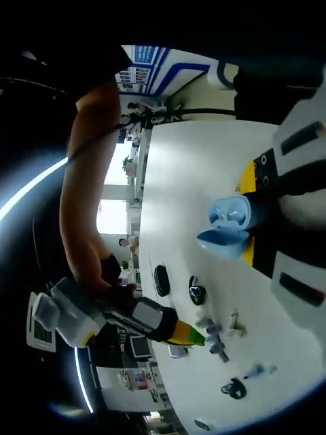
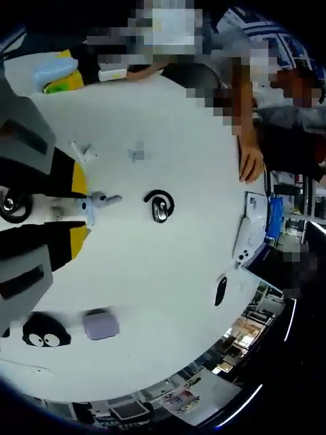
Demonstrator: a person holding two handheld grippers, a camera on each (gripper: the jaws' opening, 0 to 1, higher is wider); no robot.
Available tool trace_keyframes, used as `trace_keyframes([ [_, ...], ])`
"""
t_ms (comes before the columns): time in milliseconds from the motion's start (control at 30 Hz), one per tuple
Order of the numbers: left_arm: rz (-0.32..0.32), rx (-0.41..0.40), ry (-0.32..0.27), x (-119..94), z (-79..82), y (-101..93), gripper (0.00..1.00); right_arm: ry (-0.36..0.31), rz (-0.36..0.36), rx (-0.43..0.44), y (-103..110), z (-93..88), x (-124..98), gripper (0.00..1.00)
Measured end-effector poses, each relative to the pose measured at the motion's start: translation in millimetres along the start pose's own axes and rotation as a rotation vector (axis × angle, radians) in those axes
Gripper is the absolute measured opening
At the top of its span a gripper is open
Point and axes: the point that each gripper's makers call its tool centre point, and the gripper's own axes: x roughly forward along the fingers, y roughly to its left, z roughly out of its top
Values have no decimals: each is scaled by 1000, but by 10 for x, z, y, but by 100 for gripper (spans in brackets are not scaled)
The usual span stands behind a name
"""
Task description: Pick up the earbuds from the table and place the earbuds into the earbud case
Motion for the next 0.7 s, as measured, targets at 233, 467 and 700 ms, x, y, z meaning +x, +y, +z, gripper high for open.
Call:
trace_keyframes([
  [233,2,3,-1,-3,-1,-3,19,49,-21,63,59,-67,138,14],
  [467,-2,3,-1,1,2,-4,19,44,-35,98,35,-87,161,11],
  [700,-2,4,-1,11,2,-1,19,-8,-31,154,33,-79,130,10],
])
